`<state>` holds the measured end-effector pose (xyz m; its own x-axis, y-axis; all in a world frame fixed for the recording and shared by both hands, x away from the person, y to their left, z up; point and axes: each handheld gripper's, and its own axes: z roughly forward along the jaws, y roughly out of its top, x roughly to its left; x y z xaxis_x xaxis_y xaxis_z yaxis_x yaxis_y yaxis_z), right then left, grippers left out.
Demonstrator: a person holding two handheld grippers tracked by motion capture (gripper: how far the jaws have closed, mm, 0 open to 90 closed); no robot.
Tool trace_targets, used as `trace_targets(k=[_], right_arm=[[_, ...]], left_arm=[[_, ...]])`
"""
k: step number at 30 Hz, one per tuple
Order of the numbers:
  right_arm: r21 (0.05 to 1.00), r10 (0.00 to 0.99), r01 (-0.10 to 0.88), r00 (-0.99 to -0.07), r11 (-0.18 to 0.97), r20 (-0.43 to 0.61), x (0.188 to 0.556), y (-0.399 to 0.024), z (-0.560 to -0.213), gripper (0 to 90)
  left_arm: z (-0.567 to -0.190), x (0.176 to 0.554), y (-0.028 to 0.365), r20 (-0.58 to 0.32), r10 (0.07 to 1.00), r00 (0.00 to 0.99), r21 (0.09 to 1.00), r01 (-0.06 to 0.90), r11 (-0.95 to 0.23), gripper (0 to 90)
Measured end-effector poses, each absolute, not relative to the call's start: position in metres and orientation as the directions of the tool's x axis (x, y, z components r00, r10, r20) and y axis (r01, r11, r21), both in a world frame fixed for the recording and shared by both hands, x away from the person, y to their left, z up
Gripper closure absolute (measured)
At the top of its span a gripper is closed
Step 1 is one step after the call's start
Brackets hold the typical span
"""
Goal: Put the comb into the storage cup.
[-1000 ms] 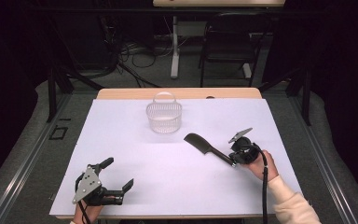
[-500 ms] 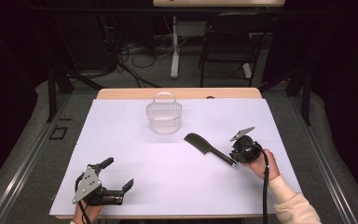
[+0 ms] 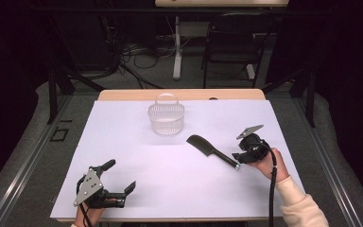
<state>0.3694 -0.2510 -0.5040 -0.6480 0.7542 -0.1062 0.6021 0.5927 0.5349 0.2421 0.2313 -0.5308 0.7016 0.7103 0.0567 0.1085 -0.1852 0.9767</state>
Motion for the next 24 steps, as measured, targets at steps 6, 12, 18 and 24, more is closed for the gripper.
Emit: trace_targets(k=[6, 12, 18, 24], right_arm=[[0.536, 0.741, 0.587, -0.662, 0.607, -0.114, 0.370, -0.247, -0.498, 37.8], [0.527, 0.721, 0.571, -0.682, 0.629, -0.122, 0.371, -0.238, -0.492, 25.4], [0.502, 0.702, 0.569, -0.704, 0.651, -0.112, 0.372, -0.230, -0.492, 14.1], [0.495, 0.687, 0.565, -0.720, 0.661, -0.096, 0.374, -0.223, -0.494, 3.7]], left_arm=[[-0.531, 0.243, 0.231, 0.056, 0.709, 0.703, 0.977, 0.109, -0.186, 0.3], [-0.531, 0.243, 0.231, 0.056, 0.709, 0.703, 0.976, 0.110, -0.186, 0.4], [-0.531, 0.243, 0.231, 0.057, 0.710, 0.702, 0.976, 0.109, -0.187, 0.4], [-0.531, 0.243, 0.231, 0.059, 0.708, 0.703, 0.976, 0.107, -0.188, 0.4]])
